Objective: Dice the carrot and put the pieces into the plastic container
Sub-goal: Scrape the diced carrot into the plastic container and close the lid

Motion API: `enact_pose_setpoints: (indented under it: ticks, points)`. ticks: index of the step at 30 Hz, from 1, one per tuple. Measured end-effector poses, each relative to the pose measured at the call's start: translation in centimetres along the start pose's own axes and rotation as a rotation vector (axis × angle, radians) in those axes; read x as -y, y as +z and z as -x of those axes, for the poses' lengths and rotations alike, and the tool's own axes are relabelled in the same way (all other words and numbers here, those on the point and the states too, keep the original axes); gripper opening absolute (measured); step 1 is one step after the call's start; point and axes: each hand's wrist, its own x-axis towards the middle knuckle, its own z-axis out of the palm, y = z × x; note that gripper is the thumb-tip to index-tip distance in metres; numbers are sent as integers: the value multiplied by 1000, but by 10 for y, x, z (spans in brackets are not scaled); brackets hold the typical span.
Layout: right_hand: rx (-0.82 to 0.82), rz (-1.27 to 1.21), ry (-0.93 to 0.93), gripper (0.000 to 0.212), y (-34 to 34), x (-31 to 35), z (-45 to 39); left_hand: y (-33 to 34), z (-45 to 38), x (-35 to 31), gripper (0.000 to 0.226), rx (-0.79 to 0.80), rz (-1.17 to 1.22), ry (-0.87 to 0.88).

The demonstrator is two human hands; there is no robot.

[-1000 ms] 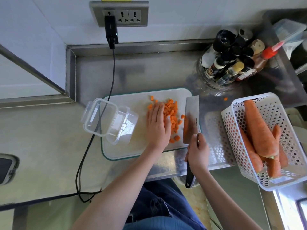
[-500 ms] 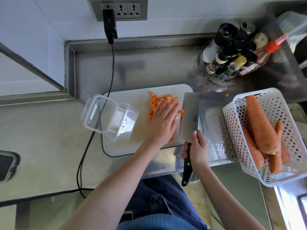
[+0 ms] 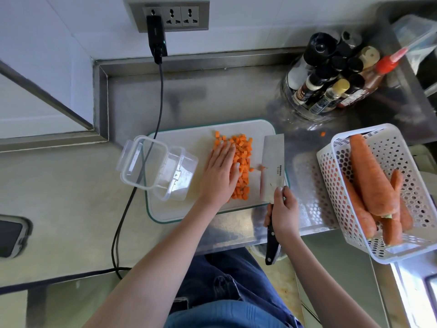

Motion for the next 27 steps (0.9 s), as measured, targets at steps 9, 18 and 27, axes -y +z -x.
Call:
enact_pose_setpoints:
  ticks: [9, 18, 27]
  points:
    - [62, -2, 32, 31, 20, 2, 1, 12, 0, -11, 59, 87, 86, -20]
    - [142, -17, -10, 34, 33, -2, 9, 14, -6, -23, 32, 88, 18, 68]
    - [132, -96, 2, 31, 28, 13, 11, 10, -27, -44, 12, -12, 80, 34]
